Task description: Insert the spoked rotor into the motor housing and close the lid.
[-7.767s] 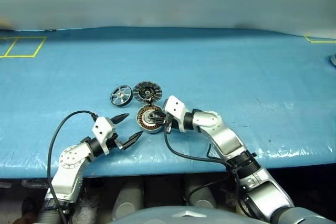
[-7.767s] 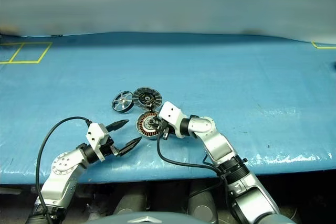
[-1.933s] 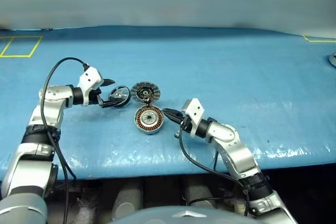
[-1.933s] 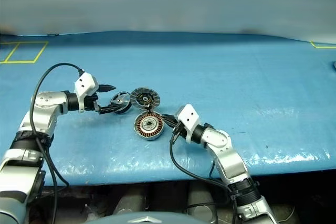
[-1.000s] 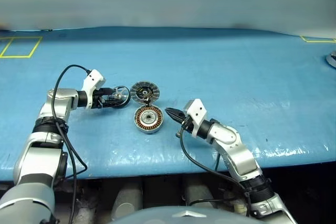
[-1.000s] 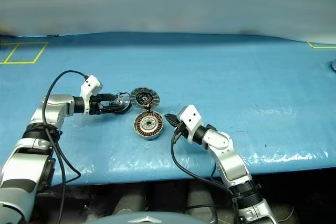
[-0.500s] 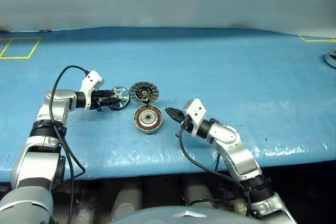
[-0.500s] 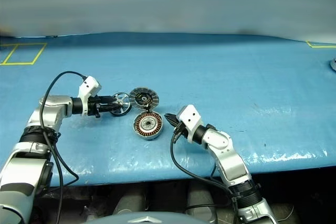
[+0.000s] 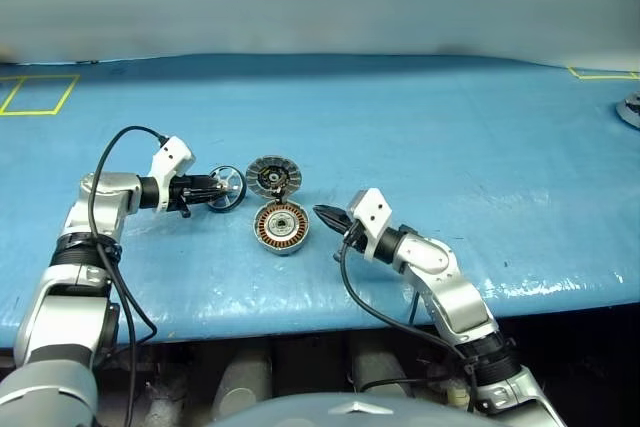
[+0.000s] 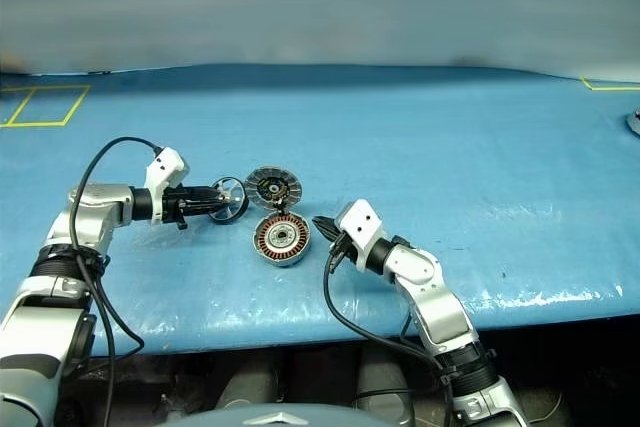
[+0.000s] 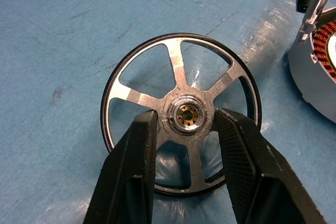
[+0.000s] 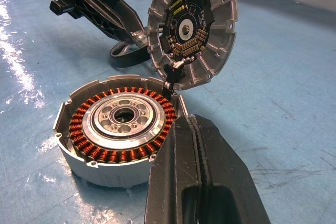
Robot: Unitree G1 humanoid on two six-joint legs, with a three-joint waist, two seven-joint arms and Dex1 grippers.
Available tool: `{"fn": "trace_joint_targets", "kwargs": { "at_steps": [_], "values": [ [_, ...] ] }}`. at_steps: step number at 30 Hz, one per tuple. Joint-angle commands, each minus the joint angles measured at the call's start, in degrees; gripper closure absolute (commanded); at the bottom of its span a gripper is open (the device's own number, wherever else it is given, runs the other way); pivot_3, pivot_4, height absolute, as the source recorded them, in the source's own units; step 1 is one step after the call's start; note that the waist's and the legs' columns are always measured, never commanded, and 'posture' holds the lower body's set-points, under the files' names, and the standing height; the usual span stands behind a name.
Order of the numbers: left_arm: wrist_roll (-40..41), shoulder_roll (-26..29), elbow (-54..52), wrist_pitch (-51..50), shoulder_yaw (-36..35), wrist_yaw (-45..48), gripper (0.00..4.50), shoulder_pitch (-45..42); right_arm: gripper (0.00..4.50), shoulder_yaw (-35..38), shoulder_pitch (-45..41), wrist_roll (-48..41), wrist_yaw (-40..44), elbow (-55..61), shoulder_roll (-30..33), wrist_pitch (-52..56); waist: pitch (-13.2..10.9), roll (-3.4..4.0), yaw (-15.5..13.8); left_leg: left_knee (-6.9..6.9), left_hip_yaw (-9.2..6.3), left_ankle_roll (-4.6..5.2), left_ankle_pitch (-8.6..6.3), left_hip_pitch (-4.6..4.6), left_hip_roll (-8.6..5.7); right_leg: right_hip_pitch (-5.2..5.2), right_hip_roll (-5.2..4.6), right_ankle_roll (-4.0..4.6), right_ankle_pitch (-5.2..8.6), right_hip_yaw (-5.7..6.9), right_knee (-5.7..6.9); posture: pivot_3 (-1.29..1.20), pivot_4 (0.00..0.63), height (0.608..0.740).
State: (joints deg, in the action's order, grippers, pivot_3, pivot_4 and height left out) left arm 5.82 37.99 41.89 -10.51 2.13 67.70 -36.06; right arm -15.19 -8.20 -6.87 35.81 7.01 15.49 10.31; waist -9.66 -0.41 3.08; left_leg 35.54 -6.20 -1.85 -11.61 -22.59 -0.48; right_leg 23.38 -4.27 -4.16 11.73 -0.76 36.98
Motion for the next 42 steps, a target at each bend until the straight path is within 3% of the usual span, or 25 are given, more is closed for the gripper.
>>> {"fn": "trace_joint_targets", "kwargs": {
  "at_steps": [1, 23, 31, 42],
  "values": [
    [0.16, 1.13, 0.22, 0.58, -0.68, 0.16, 3.09, 2.3, 4.5, 0.45, -0.76, -0.2, -0.26, 1.48, -0.35, -1.13, 0.0, 0.0, 0.04, 0.0, 0.0, 0.0, 0.0, 0.0, 0.0, 0.0, 0.0, 0.0, 0.0, 0.0, 0.0, 0.0, 0.15, 0.74],
    [11.05, 10.01, -21.71, -1.05, -7.21, 9.06, 3.09, 11.27, 4.5, 5.63, -0.25, -2.41, 3.02, -8.64, 1.24, -7.44, -0.15, -0.22, -0.01, -0.09, 0.0, -0.01, -0.01, -0.16, 0.02, 0.15, 0.0, 0.3, 0.17, 0.0, -0.06, 0.0, 0.15, 0.74],
    [13.65, 12.05, -33.77, -5.31, -4.4, 13.6, 3.09, 14.36, 4.5, 6.64, 0.72, -5.03, 7.45, -11.99, 1.03, -13.03, -0.17, -0.22, 0.13, -0.12, 0.01, -0.01, -0.01, -0.15, 0.02, 0.15, 0.0, 0.32, 0.18, -0.01, -0.08, 0.0, 0.15, 0.74],
    [12.38, 11.35, -35.81, -5.44, 1.32, 15.91, 3.09, 12.37, 4.5, 7.02, 0.68, -5.64, 12.56, -18.04, 0.89, -24.94, -0.2, -0.23, 0.26, -0.09, 0.03, 0.0, -0.01, -0.14, 0.04, 0.14, 0.02, 0.33, 0.18, -0.02, -0.06, 0.0, 0.15, 0.74]
  ]
}}
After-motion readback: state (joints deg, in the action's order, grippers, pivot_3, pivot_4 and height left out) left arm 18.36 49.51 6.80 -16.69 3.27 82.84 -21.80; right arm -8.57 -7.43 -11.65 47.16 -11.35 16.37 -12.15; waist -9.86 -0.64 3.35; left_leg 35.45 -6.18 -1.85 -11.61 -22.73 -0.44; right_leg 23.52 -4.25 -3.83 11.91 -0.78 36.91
